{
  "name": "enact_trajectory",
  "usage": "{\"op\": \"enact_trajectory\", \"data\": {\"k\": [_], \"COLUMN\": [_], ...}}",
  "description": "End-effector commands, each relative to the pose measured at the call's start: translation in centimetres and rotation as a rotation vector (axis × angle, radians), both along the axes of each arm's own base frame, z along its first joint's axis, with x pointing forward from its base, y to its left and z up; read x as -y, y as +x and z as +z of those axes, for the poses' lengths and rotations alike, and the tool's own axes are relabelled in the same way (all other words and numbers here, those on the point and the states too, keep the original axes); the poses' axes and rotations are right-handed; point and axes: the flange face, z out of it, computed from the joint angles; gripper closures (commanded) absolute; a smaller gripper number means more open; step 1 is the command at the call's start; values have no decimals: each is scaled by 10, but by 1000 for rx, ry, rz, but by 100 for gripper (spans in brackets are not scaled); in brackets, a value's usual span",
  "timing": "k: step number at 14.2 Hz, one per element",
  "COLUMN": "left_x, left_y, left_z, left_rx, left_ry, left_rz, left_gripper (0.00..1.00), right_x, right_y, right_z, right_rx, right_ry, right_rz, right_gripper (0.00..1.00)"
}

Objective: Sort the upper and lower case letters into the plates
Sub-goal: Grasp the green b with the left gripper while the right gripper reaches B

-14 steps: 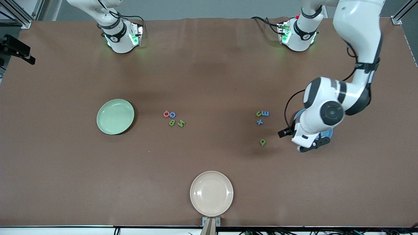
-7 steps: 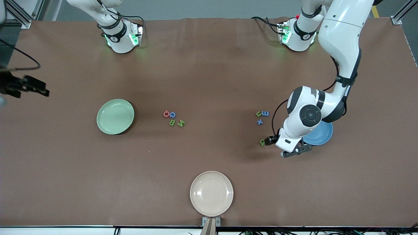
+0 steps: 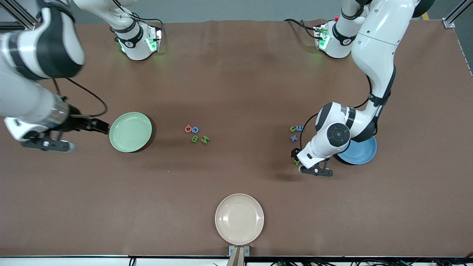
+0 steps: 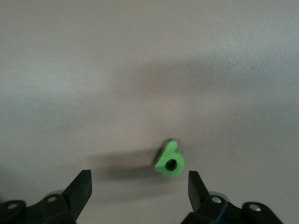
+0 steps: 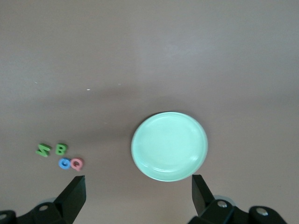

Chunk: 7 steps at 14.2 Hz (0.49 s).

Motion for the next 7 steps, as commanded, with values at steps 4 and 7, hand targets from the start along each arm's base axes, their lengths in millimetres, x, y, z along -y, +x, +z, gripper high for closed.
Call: {"op": "enact_trajectory", "data": {"k": [4,7], "left_x": [19,19], "left_y": [-4,-6], "left_z": [-12,-13], "left_rx": [6,3], "left_ry": [-4,-3], "left_rz": [-35,-31], "left_gripper": [18,34], "right_x": [-84,-132], "right_y": [-21,-40], "right_z": [-106,-164], "right_rx": [40,46], "right_ry": [59,45], "right_rz": [-231,-274], "right_gripper": [0,0]}}
